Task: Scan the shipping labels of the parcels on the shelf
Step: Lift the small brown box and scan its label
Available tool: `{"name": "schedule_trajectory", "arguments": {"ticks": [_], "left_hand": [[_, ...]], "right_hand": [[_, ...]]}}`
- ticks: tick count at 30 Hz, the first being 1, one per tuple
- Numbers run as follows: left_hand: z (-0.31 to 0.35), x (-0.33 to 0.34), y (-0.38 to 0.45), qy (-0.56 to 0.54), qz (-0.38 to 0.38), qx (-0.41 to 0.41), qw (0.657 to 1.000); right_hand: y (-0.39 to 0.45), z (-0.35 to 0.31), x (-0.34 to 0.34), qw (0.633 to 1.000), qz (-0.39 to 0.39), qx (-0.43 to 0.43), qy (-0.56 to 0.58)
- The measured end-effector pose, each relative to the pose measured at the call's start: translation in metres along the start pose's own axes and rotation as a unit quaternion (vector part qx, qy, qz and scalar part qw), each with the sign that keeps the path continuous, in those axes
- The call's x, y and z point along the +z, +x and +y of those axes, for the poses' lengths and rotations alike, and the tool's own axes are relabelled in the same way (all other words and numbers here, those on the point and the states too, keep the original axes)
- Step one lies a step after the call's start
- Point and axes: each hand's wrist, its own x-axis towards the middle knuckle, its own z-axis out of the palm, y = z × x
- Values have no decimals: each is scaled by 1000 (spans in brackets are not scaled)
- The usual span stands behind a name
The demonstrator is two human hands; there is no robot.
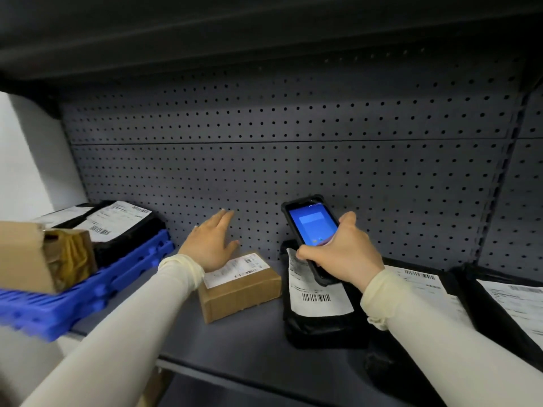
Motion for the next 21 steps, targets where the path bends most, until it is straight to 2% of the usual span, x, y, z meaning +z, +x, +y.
{"name": "schedule_trajectory", "arguments": {"ticks": [4, 11, 21], "left_hand": [[-5, -3, -13, 15, -43, -32, 998], [7, 5, -28, -16, -256, -108, 961], [12, 5, -26, -6, -257, -162, 953]], "right_hand": [[4, -5, 10, 1000, -21, -11, 5], [8, -3, 14, 999, -41, -33, -1], [19, 19, 12, 997, -59, -39, -4]]}}
